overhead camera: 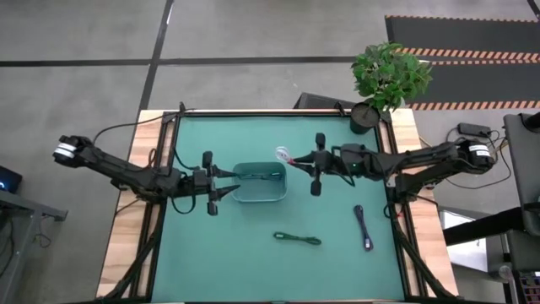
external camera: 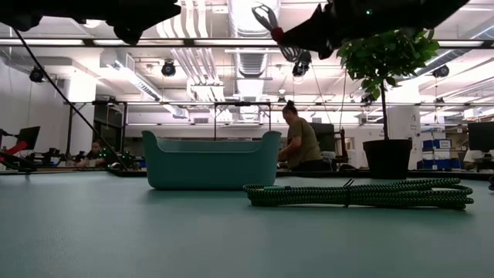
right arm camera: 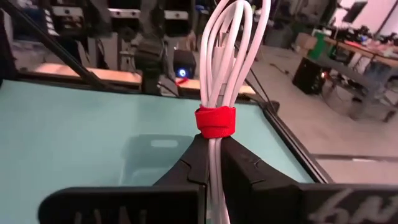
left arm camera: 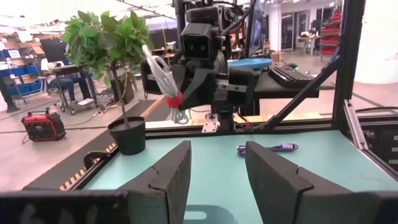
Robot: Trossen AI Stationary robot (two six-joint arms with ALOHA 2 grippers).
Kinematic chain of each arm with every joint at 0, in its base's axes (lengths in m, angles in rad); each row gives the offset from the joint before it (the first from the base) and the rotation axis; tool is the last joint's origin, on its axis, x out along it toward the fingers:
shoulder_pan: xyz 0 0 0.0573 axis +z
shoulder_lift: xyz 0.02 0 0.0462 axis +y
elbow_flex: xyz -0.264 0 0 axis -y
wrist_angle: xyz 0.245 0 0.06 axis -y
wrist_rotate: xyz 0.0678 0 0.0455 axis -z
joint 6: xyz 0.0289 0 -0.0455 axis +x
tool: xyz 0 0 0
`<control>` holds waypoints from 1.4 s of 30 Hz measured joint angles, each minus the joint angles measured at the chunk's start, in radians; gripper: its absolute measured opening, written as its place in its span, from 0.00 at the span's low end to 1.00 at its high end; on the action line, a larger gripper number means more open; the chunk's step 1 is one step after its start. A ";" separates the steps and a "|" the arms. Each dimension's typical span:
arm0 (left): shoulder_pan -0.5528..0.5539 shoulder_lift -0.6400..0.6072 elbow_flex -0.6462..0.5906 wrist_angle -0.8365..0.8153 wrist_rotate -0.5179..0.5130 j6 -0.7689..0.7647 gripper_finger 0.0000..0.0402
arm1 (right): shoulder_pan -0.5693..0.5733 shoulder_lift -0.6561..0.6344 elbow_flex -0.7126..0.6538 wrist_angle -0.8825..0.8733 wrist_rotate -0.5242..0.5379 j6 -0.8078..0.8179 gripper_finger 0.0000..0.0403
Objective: Pick and place USB-C Cables
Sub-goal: Put the white charger cable into the green bin
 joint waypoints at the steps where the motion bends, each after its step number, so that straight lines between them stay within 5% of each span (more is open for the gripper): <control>1: 0.000 0.006 -0.001 0.014 0.000 -0.001 0.34 | 0.004 -0.002 -0.010 0.010 0.000 0.000 0.03; 22: 0.000 0.071 -0.002 0.153 -0.006 -0.002 0.34 | 0.087 -0.004 -0.115 0.219 -0.014 0.027 0.03; 31: 0.000 0.185 -0.003 0.320 -0.006 -0.027 0.34 | 0.131 -0.004 -0.204 0.413 -0.010 0.024 0.03; 42: -0.001 0.365 0.009 0.540 -0.005 -0.052 0.34 | 0.167 0.010 -0.224 0.414 -0.013 0.012 0.03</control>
